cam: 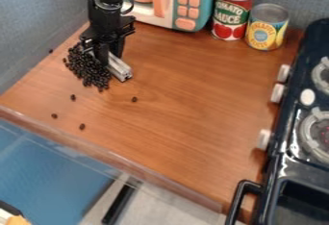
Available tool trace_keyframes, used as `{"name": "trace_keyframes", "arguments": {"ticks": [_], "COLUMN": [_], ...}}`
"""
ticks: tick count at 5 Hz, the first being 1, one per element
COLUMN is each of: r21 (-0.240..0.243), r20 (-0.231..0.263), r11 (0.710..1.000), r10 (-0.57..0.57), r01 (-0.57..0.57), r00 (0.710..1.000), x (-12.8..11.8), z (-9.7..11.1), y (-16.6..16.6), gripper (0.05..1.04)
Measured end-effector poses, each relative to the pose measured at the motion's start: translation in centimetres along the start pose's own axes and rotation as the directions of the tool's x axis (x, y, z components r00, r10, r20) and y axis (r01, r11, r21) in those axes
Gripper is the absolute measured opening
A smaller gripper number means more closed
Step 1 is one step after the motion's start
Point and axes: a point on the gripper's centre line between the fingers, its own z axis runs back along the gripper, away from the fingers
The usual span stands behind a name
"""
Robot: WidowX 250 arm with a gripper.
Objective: Sweep into pile
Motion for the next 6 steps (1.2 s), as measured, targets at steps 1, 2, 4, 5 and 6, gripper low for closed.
{"name": "trace_keyframes", "arguments": {"ticks": [1,2,4,5,6], "r21": [-0.029,-0.064,-0.187,-0.21,-0.229], "r20": [0.018,0.033,0.094,0.102,0.108], "r11": [0.998,0.991,0.956,0.928,0.862], "r10": [-0.049,-0.112,-0.21,-0.291,-0.439], "r01": [0.05,0.114,0.224,0.306,0.452], "r00": [0.999,0.993,0.973,0.951,0.892], "x": [0.0,-0.2,-0.8,-2.2,-4.5], "z": [0.1,0.3,4.2,4.9,4.5], "y": [-0.6,-1.4,-2.7,-2.3,-2.2], "gripper": [0.335,0.335,0.335,0.335,0.335]}}
